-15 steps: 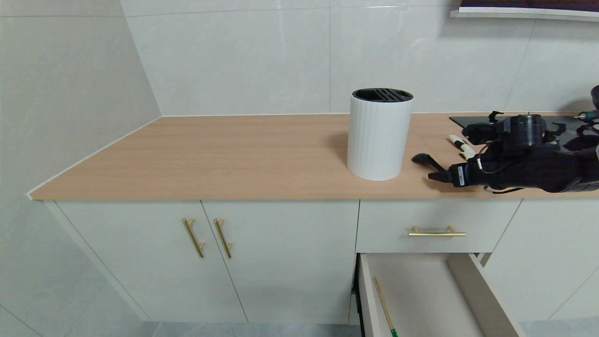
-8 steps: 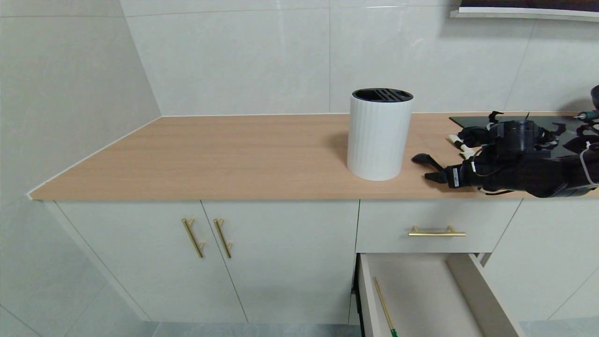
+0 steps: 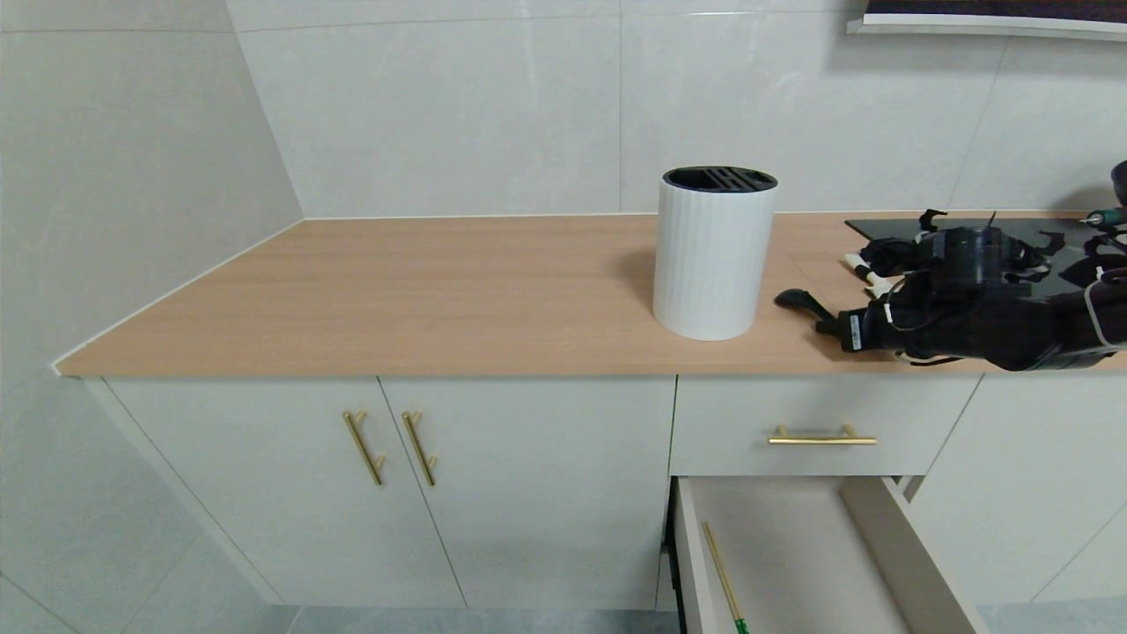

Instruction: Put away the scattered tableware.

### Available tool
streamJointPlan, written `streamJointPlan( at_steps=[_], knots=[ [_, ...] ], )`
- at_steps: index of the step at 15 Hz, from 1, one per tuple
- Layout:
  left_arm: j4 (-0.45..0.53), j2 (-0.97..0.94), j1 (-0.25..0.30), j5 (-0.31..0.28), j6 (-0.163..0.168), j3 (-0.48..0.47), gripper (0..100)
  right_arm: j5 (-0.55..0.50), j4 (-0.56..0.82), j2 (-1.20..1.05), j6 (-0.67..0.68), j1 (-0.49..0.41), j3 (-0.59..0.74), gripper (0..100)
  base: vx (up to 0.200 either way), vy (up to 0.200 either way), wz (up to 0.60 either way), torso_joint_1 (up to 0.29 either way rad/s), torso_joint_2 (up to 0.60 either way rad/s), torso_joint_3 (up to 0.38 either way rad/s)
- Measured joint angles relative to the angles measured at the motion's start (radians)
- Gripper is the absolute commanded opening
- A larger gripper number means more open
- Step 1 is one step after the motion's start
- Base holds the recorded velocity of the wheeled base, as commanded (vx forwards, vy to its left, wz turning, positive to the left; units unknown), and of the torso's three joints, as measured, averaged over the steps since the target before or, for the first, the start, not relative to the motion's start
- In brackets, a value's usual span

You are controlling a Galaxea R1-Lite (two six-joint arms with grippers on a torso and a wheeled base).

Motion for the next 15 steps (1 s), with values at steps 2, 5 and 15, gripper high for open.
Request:
streamJointPlan(
  at_steps=[2, 5, 15],
  knots=[
    [0.0, 0.0, 0.0, 0.0, 0.0, 0.0, 100, 0.0, 0.0, 0.001, 0.0, 0.0, -0.001, 0, 0.0, 0.0, 0.0, 0.0, 0.0, 0.0],
    [0.0, 0.0, 0.0, 0.0, 0.0, 0.0, 100, -0.003, 0.002, 0.0, 0.0, 0.0, 0.0, 0, 0.0, 0.0, 0.0, 0.0, 0.0, 0.0],
    [0.0, 0.0, 0.0, 0.0, 0.0, 0.0, 100, -0.041, 0.259, -0.317, 0.208, 0.023, 0.124, 0, 0.0, 0.0, 0.0, 0.0, 0.0, 0.0]
  ],
)
